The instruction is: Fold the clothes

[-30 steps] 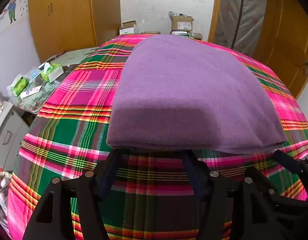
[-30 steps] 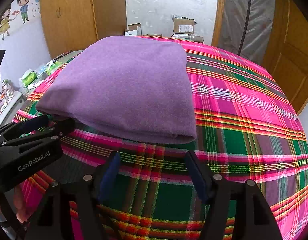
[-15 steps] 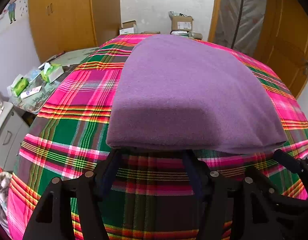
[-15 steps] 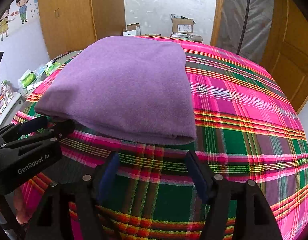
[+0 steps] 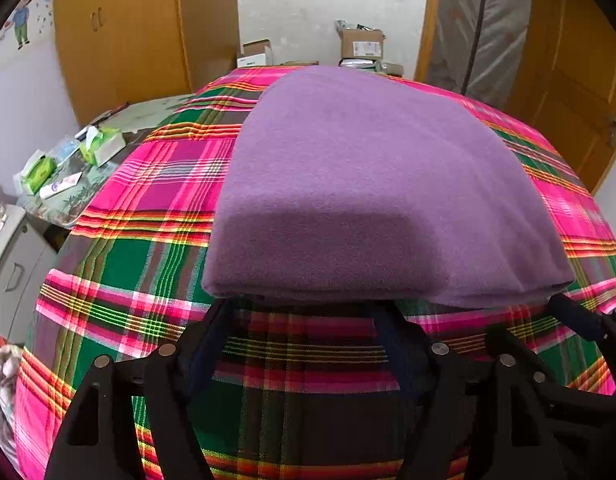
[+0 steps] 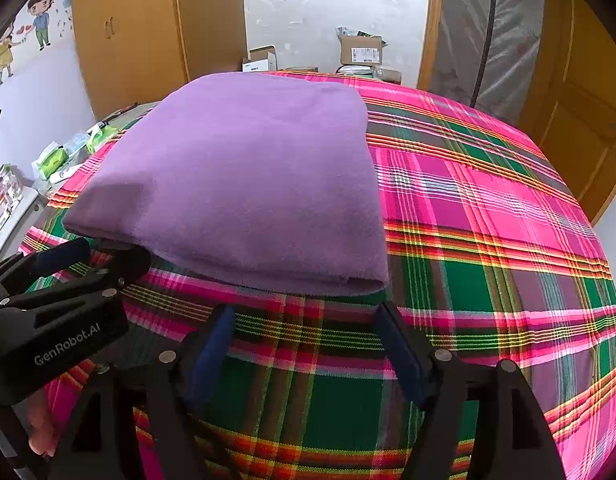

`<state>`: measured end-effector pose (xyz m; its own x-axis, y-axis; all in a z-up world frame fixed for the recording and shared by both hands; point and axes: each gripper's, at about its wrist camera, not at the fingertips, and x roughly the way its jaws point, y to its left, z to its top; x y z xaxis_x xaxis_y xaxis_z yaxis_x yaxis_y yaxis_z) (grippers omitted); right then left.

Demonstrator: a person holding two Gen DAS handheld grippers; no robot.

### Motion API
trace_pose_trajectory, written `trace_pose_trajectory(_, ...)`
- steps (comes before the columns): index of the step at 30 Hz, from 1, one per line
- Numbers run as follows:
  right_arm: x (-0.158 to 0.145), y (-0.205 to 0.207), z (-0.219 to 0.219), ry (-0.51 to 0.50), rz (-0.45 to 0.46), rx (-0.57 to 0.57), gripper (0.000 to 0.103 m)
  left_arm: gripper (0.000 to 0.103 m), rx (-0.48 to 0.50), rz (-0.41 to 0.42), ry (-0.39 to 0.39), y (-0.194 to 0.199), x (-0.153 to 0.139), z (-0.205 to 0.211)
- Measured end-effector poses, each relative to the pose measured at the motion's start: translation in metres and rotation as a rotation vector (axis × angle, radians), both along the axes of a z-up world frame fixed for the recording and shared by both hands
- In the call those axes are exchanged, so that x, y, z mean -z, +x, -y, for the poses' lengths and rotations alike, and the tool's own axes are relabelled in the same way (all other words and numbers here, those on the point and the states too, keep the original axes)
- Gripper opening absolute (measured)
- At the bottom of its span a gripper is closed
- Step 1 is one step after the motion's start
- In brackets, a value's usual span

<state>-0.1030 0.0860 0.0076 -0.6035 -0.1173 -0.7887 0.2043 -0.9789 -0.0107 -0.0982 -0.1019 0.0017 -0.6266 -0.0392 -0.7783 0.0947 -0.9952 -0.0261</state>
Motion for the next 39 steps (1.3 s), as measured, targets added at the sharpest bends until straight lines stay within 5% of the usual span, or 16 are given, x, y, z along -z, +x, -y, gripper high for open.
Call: trace_pose_trajectory(39,-0.0004,0.0063,0.0058,0.001,0.002,0.004,0.077,0.075,-0.004,0.0,0.004,-0.0025,0.0006,0.0019)
